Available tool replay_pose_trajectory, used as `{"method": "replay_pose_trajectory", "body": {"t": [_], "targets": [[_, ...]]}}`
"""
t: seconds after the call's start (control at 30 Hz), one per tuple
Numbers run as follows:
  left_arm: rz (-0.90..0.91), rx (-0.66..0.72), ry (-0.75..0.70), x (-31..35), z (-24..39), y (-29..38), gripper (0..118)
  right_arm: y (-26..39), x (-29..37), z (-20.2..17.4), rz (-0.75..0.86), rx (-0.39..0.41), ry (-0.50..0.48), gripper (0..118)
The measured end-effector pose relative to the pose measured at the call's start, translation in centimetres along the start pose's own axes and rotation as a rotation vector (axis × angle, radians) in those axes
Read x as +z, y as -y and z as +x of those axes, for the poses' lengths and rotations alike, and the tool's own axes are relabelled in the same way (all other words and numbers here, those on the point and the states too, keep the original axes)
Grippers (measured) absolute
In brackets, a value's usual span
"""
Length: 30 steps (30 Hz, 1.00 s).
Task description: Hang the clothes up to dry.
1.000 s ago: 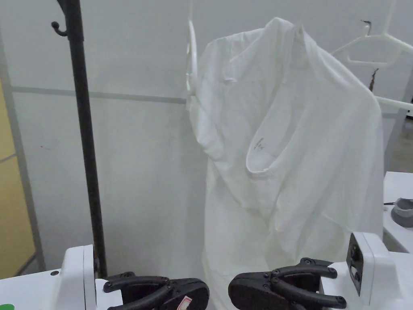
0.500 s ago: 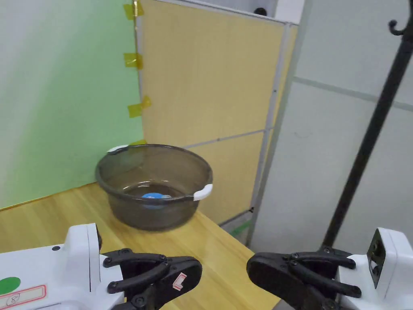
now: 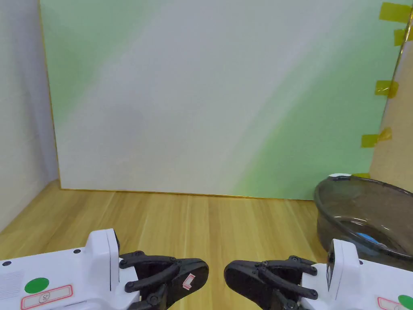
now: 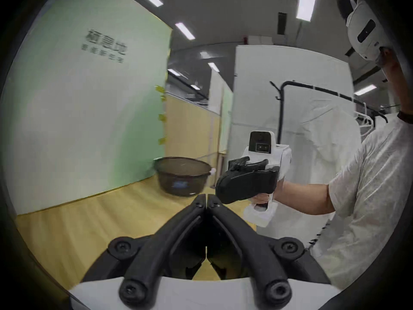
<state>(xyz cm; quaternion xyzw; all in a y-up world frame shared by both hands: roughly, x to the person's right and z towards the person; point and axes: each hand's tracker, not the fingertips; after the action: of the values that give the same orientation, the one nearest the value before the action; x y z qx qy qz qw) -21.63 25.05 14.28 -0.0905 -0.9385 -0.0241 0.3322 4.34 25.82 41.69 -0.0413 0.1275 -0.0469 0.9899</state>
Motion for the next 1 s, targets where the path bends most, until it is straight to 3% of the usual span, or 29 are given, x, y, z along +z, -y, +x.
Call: {"method": "replay_pose_trajectory", "body": {"t": [0.27,0.4,0.5,0.6,0.67,0.73,0.77,0.83,0.9,1.0], "targets": [[0.013,0.050,-0.047,2.0,0.0,1.6,1,0.3,-2.9,1.1,0.014,-0.034,-0.041,0],[0.028,0.070,-0.060,1.1,-1.2,2.1,1,0.4,-2.8,1.2,0.001,-0.038,0.019,0],[0.048,0.079,-0.270,-1.1,-2.6,2.0,1,0.9,-2.8,1.6,-0.033,-0.047,0.235,0],[-0.013,0.012,-0.567,-4.0,-5.1,3.3,1,2.3,-3.7,2.7,-0.108,0.006,0.587,0],[-0.090,0.032,-0.775,-6.4,-7.7,4.3,1,3.6,-4.6,4.5,-0.134,-0.033,0.748,0],[-0.162,0.026,-1.005,-8.1,-10.6,6.0,1,4.9,-5.5,6.1,-0.178,-0.049,0.975,0],[-0.150,0.071,-1.012,-8.0,-11.6,6.5,1,5.6,-5.7,6.9,-0.190,-0.050,1.042,0],[-0.145,0.142,-1.048,-7.9,-13.1,7.7,1,6.8,-5.9,8.4,-0.180,-0.122,1.079,0],[-0.225,0.130,-1.108,-8.0,-14.1,8.4,1,7.8,-6.0,9.2,-0.212,-0.115,1.136,0],[-0.216,0.168,-1.081,-7.5,-14.0,8.8,2,8.3,-6.1,9.8,-0.218,-0.116,1.124,0]]}}
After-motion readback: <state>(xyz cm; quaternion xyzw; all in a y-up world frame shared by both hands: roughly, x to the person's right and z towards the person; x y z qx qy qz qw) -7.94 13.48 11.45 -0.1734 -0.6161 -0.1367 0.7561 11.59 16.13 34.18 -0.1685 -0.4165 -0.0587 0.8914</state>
